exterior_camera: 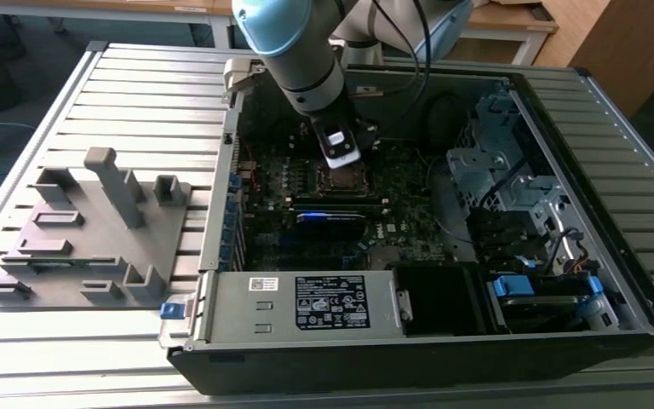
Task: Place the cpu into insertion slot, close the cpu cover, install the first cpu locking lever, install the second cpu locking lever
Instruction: 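Install the first cpu locking lever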
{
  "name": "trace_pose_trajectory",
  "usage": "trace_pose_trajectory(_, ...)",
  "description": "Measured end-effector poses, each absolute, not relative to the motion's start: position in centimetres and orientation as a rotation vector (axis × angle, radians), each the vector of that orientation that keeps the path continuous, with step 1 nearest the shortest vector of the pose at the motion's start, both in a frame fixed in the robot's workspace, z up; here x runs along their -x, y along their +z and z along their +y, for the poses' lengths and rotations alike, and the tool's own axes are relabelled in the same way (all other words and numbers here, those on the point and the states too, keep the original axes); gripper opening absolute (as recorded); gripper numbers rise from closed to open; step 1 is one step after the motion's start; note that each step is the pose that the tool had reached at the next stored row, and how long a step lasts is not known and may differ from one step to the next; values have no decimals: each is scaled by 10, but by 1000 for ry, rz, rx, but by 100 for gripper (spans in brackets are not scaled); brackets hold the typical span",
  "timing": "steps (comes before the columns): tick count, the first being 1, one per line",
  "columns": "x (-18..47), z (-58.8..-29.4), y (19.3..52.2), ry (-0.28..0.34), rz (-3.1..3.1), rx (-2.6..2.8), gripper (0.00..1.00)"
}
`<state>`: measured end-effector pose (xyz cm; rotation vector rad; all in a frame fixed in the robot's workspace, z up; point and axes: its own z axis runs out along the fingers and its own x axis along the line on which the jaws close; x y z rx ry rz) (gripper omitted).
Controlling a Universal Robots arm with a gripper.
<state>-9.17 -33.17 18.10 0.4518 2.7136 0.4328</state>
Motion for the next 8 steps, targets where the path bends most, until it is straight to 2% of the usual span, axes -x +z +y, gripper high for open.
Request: trace_pose_trajectory(8, 92, -332, 198, 433, 2714, -452, 10)
